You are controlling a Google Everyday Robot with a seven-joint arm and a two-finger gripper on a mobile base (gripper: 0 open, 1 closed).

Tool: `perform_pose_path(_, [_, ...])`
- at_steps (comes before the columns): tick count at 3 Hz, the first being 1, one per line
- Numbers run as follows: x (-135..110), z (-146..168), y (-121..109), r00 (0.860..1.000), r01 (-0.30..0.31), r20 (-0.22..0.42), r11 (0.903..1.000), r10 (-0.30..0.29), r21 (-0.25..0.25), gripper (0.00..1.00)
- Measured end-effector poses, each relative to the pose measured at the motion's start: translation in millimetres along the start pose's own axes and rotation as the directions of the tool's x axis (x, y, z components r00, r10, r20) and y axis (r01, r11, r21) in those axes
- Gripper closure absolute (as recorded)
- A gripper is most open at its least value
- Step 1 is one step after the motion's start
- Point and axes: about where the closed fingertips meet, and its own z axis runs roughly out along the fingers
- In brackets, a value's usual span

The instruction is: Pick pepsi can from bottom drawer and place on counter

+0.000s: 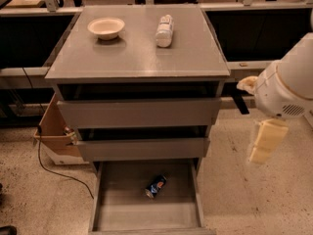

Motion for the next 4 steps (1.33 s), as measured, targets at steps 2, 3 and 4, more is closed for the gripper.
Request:
perform_pose_path(2, [9.2,119.8,43.9,0.992,0.123,0.016,0.9859,-0.122,-0.113,0.00])
perform_pose_path(3, [14.6,173.5,78.8,0.992,0.126,-0.004,0.9730,-0.129,-0.194,0.00])
perform_pose_path(4, [14.6,173.5,78.8,0.992,0.126,-0.004,0.9730,-0.129,-0.194,0.00])
